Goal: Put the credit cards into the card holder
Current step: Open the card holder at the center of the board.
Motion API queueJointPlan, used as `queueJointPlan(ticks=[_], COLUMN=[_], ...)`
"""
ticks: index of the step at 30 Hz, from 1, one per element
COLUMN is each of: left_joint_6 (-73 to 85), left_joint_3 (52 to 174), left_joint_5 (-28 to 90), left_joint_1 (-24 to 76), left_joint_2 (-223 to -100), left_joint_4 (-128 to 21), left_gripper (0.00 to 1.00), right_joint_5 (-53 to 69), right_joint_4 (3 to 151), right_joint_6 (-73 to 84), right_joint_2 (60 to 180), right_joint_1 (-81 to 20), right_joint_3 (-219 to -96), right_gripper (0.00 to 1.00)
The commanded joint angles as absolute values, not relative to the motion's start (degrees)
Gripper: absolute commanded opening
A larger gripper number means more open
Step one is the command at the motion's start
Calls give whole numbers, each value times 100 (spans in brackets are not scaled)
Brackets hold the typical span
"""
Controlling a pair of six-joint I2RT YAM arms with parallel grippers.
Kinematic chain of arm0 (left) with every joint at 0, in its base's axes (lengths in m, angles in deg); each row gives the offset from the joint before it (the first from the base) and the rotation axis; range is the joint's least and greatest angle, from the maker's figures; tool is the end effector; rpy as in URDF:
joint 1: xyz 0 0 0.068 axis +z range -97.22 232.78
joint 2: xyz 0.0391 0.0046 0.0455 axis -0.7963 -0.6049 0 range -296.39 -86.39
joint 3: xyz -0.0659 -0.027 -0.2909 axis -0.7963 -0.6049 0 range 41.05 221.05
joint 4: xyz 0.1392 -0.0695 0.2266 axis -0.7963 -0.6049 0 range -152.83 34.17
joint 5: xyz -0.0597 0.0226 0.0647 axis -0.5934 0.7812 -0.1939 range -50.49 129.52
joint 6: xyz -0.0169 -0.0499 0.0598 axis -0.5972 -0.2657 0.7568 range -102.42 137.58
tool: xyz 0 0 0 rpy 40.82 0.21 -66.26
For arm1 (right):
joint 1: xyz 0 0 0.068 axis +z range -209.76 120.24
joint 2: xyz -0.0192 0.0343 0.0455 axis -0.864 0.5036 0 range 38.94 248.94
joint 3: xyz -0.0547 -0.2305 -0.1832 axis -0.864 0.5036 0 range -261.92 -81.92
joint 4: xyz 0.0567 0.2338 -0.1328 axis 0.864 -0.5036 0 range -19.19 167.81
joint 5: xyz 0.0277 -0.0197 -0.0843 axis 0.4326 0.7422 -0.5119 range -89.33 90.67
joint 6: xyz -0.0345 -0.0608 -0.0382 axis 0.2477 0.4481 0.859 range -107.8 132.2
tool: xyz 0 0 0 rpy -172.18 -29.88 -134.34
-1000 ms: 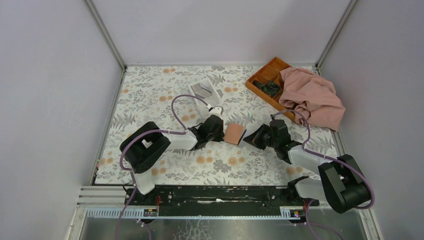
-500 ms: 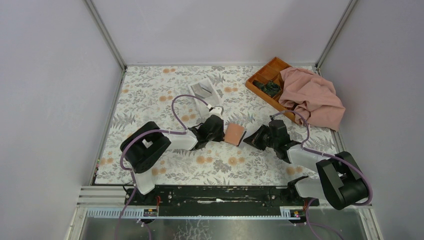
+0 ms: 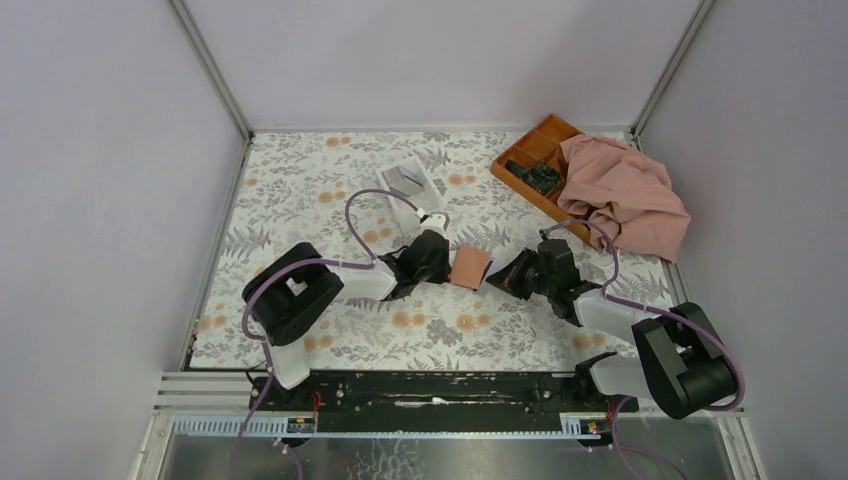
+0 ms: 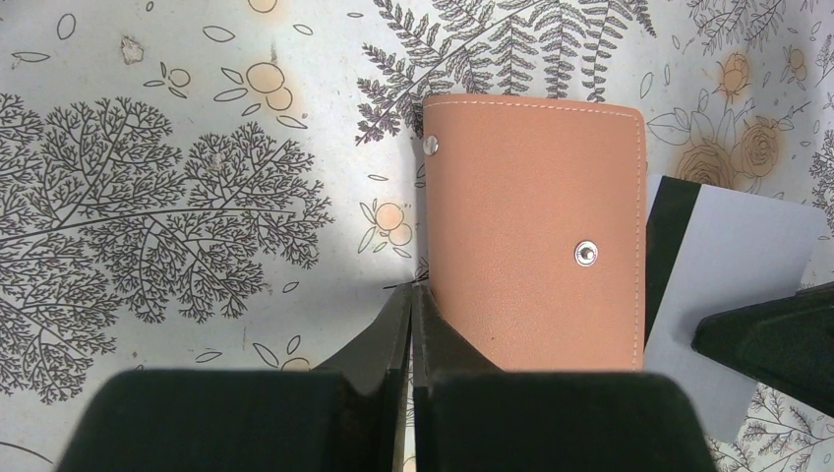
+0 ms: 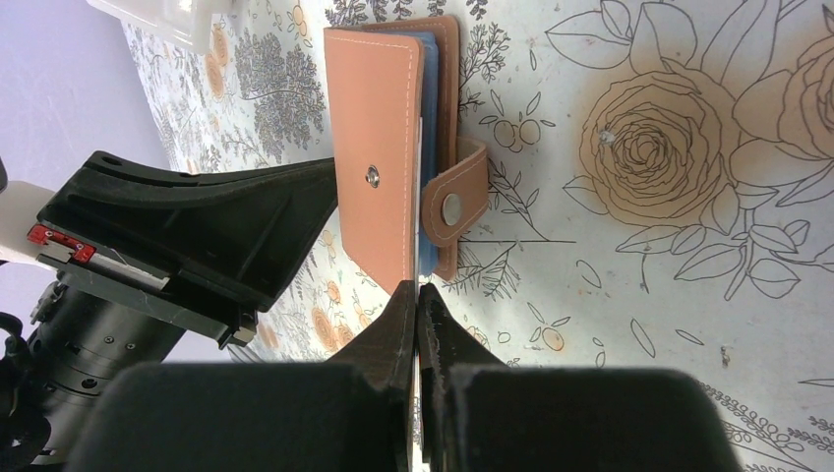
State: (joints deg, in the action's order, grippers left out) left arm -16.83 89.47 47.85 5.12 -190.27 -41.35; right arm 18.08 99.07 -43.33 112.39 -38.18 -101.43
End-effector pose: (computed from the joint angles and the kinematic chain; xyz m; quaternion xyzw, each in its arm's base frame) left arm 0.2724 -0.2841 0.1239 0.0747 0.9048 -0.2219 0.3556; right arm 0.2300 0.1130 0.1434 0.1838 0.8508 0.3993 0.2880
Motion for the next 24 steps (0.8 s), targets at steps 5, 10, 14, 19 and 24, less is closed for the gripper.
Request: queueJointPlan(ticks=[5, 10, 14, 19, 24], left_joint_6=[-1687, -1691, -1713, -1646, -1608], left_joint_3=[8807, 8783, 8746, 8727, 8693], left_joint_5=[4668, 4674, 4587, 4605, 4555], left_joint_1=[400, 399, 383, 364, 364], left_joint_2=[-19398, -19400, -19486, -19517, -19532], left_joint_4=[-4892, -4830, -4719, -4692, -4568], left_gripper=[0, 0, 0, 0, 0], right_joint_5=[1797, 1899, 1913, 2040, 2174], right_joint_4=[10073, 10307, 10360, 10485, 10559], right_joint_6=[-4232, -4260, -4244, -4218, -4145], right_joint_2=[11227, 11382, 11345, 11459, 11552], right_joint_1=[-3853, -3858, -3855, -3856, -3850], right_joint_3=[-10323, -10329, -10340, -10422, -10518], right_gripper=[0, 0, 0, 0, 0])
